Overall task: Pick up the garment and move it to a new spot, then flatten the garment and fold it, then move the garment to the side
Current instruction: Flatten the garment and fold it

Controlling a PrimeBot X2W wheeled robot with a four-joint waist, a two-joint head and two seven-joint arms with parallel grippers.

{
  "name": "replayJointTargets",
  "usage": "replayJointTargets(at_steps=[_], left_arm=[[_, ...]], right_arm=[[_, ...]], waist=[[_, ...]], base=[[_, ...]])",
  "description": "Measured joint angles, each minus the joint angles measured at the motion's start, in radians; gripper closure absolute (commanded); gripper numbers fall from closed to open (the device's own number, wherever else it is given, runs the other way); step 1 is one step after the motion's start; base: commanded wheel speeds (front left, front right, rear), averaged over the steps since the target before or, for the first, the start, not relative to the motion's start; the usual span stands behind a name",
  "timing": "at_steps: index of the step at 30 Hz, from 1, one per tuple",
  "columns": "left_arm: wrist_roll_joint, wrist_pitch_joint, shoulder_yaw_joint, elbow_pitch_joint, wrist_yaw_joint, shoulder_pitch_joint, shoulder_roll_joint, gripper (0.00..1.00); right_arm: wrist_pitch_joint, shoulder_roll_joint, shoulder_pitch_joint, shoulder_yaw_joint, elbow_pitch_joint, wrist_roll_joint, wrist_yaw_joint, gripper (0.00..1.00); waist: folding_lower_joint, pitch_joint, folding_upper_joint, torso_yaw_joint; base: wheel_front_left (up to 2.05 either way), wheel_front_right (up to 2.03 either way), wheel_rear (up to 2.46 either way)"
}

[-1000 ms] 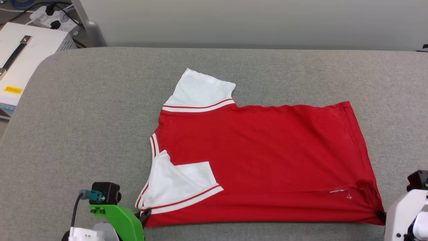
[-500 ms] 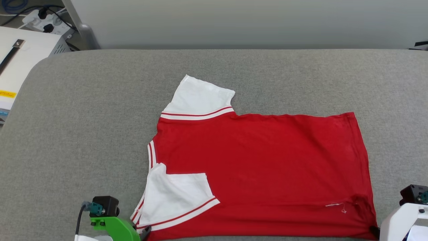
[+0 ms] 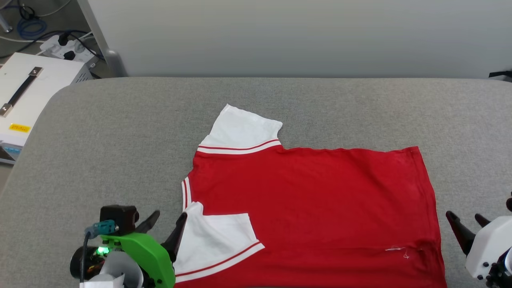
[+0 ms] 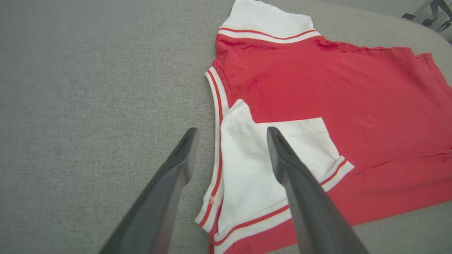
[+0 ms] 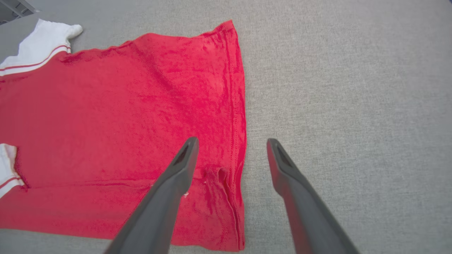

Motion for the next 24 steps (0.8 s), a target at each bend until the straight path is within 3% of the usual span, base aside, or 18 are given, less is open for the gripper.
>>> replayJointTargets(at_steps=[4, 9, 15, 19, 24], left_arm=[[0.086, -0.148, 0.008, -0.016, -0.030, -0.041, -0.010, 0.00], [0.163, -0.277, 0.044, -0.017, -0.017, -0.051, -0.054, 0.00], [0.204, -0.294, 0.098, -0.031, -0.032, -0.050, -0.117, 0.00], [0.245, -0.294, 0.119, -0.008, -0.066, -0.063, -0.135, 0.00], [0.256, -0.256, 0.118, 0.061, -0.135, -0.206, -0.119, 0.00]], right_arm=[[-0.189, -0.025, -0.014, 0.037, -0.033, 0.036, 0.000, 0.00], [-0.416, -0.045, -0.024, 0.068, -0.052, 0.012, 0.000, 0.00], [-0.574, -0.005, -0.023, 0.100, -0.065, -0.002, 0.000, 0.00], [-0.624, 0.021, -0.023, 0.112, -0.068, -0.013, 0.000, 0.00], [-0.659, 0.042, -0.033, 0.136, -0.070, -0.029, 0.000, 0.00]], waist=[[0.0000, -0.014, 0.0000, -0.003], [0.0000, -0.018, 0.0000, -0.018], [0.0000, 0.003, 0.0000, -0.040], [0.0000, 0.037, 0.0000, -0.055], [0.0000, 0.093, 0.0000, -0.081]], base=[[0.00, 0.00, 0.00], [0.00, 0.00, 0.00], [0.00, 0.00, 0.00], [0.00, 0.00, 0.00], [0.00, 0.00, 0.00]])
